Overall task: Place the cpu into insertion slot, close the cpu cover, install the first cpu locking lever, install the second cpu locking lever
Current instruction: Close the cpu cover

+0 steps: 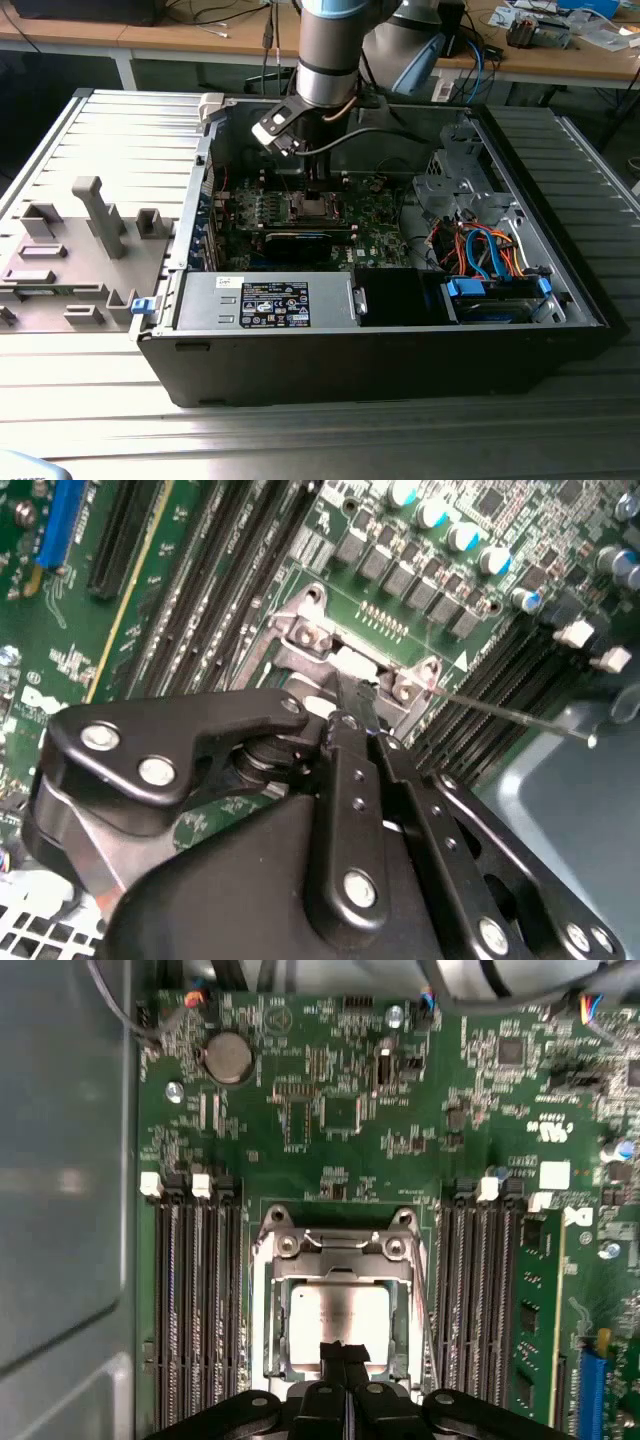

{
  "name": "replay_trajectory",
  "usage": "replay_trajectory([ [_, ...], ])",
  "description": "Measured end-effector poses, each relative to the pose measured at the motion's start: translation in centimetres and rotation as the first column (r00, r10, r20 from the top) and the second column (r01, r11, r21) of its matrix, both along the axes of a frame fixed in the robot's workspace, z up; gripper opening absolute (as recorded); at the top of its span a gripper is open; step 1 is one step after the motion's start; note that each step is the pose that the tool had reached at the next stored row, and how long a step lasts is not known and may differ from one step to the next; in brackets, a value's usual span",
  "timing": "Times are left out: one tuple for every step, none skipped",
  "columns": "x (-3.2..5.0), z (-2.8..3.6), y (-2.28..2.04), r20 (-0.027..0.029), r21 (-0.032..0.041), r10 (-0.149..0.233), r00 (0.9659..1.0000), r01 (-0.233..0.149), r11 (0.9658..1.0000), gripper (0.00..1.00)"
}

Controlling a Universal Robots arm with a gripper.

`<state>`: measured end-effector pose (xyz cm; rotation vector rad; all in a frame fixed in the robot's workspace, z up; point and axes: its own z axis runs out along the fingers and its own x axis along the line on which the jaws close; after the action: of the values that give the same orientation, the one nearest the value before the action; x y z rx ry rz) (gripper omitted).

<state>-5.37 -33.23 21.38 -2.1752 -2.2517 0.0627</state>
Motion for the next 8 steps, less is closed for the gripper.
replay_trajectory([
  [-0.67,-0.69,-0.05,-0.0001,-0.0001,0.0,1.0,0.0,1.0,0.11],
  [-0.67,-0.69,-0.05,-0.0002,-0.0003,0.0,1.0,0.0,1.0,0.11],
  [-0.63,-0.72,-0.05,0.0,0.0,0.0,1.0,0.0,1.0,0.11],
  [-0.52,-0.76,-0.04,0.0,-0.0001,0.0,1.0,0.0,1.0,0.11],
  [-0.42,-0.79,-0.05,-0.0002,-0.0006,0.0,1.0,0.0,1.0,0.11],
  [-0.23,-0.86,-0.06,-0.0007,-0.0017,0.0,1.0,0.0,1.0,0.11],
  [-0.04,-0.93,-0.07,-0.0009,-0.0026,0.0,1.0,0.0,1.0,0.11],
  [0.11,-0.95,-0.06,-0.0005,-0.0024,0.0,1.0,0.0,1.0,0.11],
])
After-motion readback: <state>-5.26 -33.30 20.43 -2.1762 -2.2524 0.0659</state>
